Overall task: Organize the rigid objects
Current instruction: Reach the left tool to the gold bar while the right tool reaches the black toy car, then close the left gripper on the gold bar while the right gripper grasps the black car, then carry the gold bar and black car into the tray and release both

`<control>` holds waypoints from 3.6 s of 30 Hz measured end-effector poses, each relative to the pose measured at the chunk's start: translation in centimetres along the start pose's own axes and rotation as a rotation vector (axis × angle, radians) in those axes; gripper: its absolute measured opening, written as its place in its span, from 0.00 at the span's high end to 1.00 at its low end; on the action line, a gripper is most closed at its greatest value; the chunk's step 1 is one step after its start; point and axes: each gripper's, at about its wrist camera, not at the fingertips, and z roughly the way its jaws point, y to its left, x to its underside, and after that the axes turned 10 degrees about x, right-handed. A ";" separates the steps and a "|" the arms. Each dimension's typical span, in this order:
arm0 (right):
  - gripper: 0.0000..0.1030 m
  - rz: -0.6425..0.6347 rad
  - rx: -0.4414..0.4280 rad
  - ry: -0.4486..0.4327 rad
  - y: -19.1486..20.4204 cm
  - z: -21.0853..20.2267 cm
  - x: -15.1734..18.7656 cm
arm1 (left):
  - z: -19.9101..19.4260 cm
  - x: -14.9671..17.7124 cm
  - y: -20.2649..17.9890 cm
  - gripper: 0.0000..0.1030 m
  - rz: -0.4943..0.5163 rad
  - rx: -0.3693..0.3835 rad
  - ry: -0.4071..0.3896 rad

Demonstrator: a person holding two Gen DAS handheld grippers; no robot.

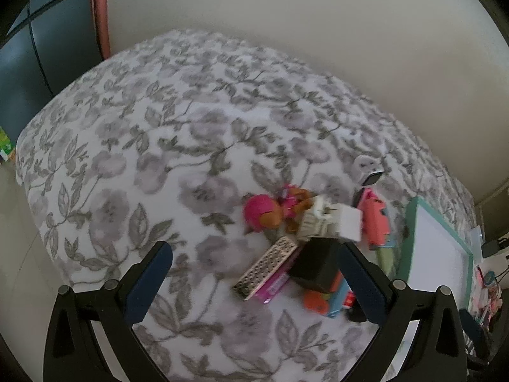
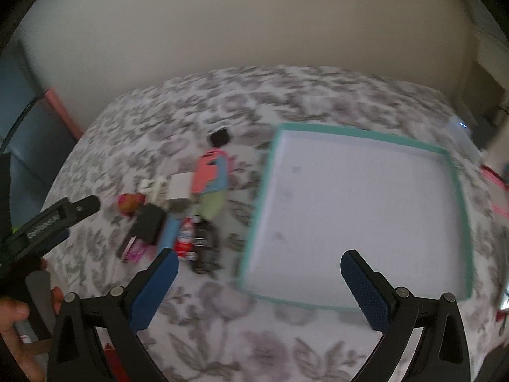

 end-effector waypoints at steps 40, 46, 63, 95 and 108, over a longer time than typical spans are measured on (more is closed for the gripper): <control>0.69 -0.046 -0.134 0.222 5.4 9.0 0.1 | 7.3 1.4 -0.2 0.57 0.188 0.032 0.231; 0.69 -0.068 -0.127 0.221 6.0 8.9 0.2 | 7.2 1.4 1.7 0.60 0.126 -0.002 0.229; 0.68 -0.088 -0.081 0.217 7.0 10.3 0.3 | 7.6 1.5 1.2 0.60 0.179 -0.038 0.217; 0.72 0.082 -0.037 0.068 -1.5 3.3 -2.5 | 2.1 0.7 -12.5 0.79 0.323 0.070 0.198; 0.72 0.216 0.124 0.097 -10.7 5.1 -3.4 | 6.0 2.1 -23.3 0.79 0.442 0.098 0.261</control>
